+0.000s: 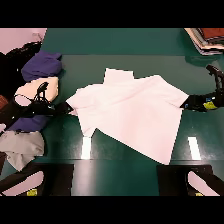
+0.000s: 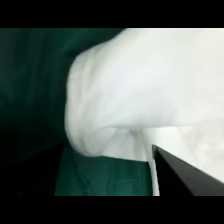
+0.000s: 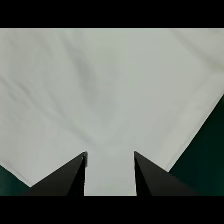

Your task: Fold the shirts.

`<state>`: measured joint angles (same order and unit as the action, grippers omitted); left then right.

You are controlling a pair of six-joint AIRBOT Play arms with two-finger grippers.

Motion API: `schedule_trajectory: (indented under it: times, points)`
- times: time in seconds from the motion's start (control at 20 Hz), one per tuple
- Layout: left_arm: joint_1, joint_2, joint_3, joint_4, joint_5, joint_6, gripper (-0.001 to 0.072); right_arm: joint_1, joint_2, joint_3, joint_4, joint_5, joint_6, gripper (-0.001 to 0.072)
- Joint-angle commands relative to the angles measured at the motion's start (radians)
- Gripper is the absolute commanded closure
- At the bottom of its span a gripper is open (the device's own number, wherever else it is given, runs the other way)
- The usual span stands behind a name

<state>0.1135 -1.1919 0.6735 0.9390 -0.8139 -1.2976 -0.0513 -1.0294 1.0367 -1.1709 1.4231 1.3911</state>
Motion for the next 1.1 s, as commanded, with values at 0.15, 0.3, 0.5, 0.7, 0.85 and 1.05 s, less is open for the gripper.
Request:
schedule_trajectory:
  times: [0.15, 0.3, 0.5, 0.7, 0.85, 1.05]
  points:
    - [0.0, -0.003, -0.012, -0.048, 0.044, 0.077, 0.0401, 0.0, 0.005, -0.002, 0.0, 0.013, 0.008, 0.0358]
    - [0.0, -0.003, -0.012, -0.05, 0.031, 0.102, 0.0402, 0.0, 0.005, -0.002, -0.006, 0.014, 0.008, 0.0359]
    - [0.001, -0.001, 0.003, -0.055, 0.035, 0.101, 0.0681, -0.052, 0.005, -0.004, -0.008, 0.054, 0.023, 0.0358]
    - [0.001, 0.021, 0.122, -0.054, -0.052, 0.102, 0.0681, -0.235, 0.005, -0.146, -0.007, 0.099, 0.022, 0.0347]
    - [0.001, 0.026, 0.189, -0.057, -0.118, 0.102, 0.0681, -0.347, 0.001, -0.33, 0.01, 0.01, 0.006, 0.0181]
    - [0.001, 0.025, 0.193, -0.058, -0.14, 0.101, 0.068, -0.363, -0.107, -0.446, 0.192, -0.095, -0.096, 0.0273]
